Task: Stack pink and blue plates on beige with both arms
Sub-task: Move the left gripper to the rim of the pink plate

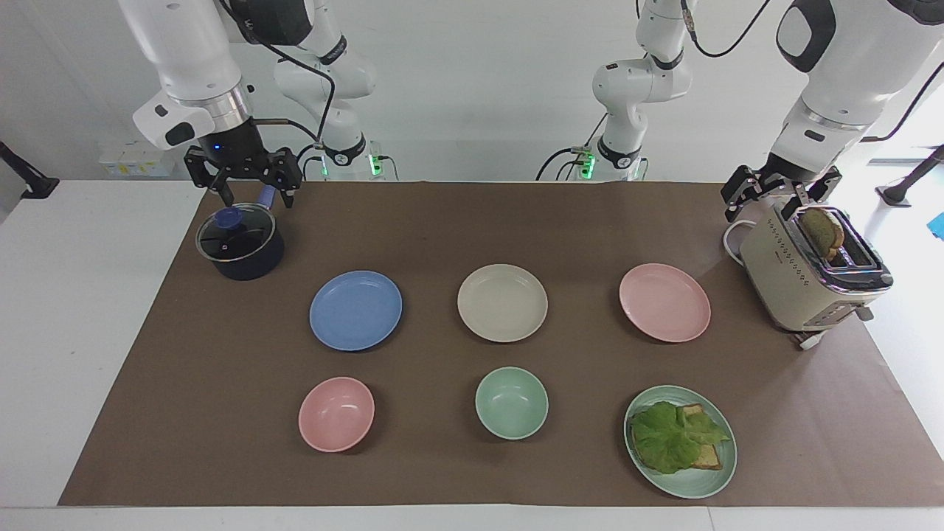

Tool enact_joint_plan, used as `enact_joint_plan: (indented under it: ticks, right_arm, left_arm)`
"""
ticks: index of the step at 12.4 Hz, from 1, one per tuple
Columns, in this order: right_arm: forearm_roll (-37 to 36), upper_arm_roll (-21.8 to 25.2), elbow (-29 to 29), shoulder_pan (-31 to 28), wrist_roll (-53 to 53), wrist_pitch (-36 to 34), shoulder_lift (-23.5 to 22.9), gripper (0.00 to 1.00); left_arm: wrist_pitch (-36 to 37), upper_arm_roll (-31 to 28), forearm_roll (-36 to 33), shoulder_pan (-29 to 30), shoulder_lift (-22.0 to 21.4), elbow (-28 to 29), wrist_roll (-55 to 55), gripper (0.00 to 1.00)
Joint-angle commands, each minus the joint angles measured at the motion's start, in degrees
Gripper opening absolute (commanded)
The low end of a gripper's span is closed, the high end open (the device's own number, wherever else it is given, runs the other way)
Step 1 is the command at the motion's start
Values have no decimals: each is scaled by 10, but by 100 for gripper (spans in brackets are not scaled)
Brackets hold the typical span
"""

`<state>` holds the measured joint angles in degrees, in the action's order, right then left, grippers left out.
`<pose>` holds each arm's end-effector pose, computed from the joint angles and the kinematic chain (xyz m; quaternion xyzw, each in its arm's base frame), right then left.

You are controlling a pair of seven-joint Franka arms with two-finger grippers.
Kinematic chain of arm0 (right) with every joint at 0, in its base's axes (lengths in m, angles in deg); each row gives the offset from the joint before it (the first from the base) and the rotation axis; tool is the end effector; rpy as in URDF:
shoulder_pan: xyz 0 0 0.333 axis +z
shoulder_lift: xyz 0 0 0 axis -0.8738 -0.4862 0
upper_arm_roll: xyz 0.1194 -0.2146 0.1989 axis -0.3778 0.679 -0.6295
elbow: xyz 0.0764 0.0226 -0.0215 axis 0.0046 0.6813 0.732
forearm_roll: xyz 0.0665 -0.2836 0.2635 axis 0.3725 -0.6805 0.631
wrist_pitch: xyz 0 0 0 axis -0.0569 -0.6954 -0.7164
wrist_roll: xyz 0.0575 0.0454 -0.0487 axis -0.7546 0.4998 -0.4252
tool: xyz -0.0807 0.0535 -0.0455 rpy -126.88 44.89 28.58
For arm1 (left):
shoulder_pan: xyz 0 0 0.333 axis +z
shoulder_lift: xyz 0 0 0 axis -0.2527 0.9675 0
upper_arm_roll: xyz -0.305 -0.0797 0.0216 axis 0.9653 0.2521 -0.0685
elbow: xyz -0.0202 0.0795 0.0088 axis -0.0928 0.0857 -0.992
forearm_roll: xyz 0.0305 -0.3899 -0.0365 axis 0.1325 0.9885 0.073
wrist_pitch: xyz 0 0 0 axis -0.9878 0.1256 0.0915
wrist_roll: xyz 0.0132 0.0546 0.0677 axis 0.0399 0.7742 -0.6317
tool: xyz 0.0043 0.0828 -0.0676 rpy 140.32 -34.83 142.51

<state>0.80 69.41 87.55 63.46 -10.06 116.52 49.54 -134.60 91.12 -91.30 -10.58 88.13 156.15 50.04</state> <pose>0.5610 0.0301 0.6323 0.9998 0.0000 0.0070 0.0206 0.5669 -0.0265 0.6227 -0.9993 0.0340 -0.0089 0.0148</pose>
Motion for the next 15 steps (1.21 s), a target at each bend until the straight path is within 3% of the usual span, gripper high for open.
enact_joint_plan:
  ticks: [1,4,6,10,15]
  right_arm:
    - [0,-3,9,-6,10,5,7,100]
    - [1,-3,9,-6,8,6,7,100]
    - [1,-3,9,-6,8,6,7,100]
    - [1,-3,9,-6,11,6,7,100]
    - [1,-3,9,-6,8,6,7,100]
  left_arm:
    - [8,-2,4,1,-8,3,-2,100]
    - [3,-3,5,2,-10,10,-8,100]
    - [-26,-6,5,3,-11,70,-8,100]
    - [-192,-6,5,30,-5,227,-4,100]
    - [-276,-7,5,42,43,291,-2,100]
